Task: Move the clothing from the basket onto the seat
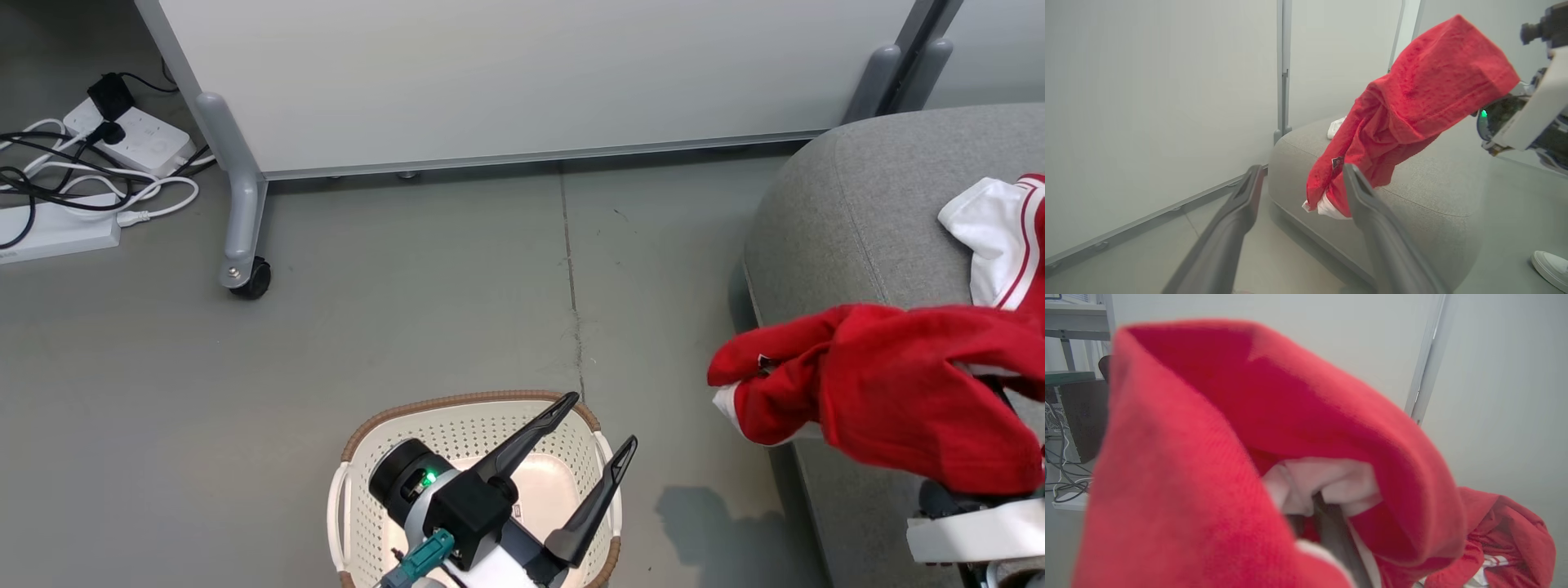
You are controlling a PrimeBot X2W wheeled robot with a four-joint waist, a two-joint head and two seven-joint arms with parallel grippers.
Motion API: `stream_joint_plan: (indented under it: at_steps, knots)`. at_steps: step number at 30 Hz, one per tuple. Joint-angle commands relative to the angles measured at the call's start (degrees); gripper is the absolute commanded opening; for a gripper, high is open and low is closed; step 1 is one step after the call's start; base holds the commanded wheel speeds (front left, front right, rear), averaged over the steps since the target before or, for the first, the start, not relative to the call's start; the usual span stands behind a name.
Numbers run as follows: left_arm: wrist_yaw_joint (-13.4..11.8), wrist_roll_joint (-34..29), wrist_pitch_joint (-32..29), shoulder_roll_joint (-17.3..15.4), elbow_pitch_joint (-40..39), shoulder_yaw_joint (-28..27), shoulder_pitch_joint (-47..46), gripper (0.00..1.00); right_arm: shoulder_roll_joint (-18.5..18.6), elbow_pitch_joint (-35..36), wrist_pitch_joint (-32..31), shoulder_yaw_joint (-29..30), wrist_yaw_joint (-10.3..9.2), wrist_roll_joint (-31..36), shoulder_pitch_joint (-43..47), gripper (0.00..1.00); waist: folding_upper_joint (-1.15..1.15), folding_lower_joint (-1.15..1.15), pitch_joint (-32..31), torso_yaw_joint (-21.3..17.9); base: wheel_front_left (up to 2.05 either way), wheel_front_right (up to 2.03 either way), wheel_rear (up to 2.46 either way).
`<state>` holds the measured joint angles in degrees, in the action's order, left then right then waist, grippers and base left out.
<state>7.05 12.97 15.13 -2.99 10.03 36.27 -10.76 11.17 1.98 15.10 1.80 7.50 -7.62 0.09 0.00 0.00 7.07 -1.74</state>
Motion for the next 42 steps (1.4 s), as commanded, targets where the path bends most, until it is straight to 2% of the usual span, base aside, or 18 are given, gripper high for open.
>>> stream_joint_plan:
  at_steps: [1, 10, 27, 33, 42]
  knots:
    - [0.3, -0.3, 0.0, -0.3, 0.3, -0.2, 0.6, 1.0, 0.1, -0.5, 0.1, 0.4, -0.01, -0.4, 0.6, 0.0, 0.0, 0.0, 0.0, 0.0, 0.0, 0.0, 0.0]
    - [0.5, -0.3, 0.0, -0.2, 2.6, 0.2, 2.1, 1.0, -0.1, -3.7, 0.1, 0.8, -0.01, -0.7, 1.3, 0.0, 0.0, 0.0, -0.1, 0.0, 0.0, 0.0, 0.0]
    - [0.4, 0.5, 0.0, 0.0, 2.8, 0.5, 1.5, 1.0, 0.0, -4.6, 0.1, 0.6, -0.01, -0.9, 0.5, 0.0, 0.0, 0.0, -0.3, -1.0, 0.0, 0.0, 0.0]
    - [0.4, 0.2, 0.0, 0.0, 2.6, 0.3, 1.2, 1.0, -0.2, -4.2, 0.1, 0.7, -0.01, -0.8, -0.1, 0.0, 0.0, 0.0, -0.1, -3.4, 0.0, 0.0, 0.0]
    - [0.4, -0.4, 0.0, -0.2, 2.5, 0.0, -0.1, 1.0, -0.7, -4.3, 0.1, 1.4, -0.01, -0.9, -0.6, 0.0, 0.0, 0.0, 1.5, -10.3, 0.0, 0.0, 0.0]
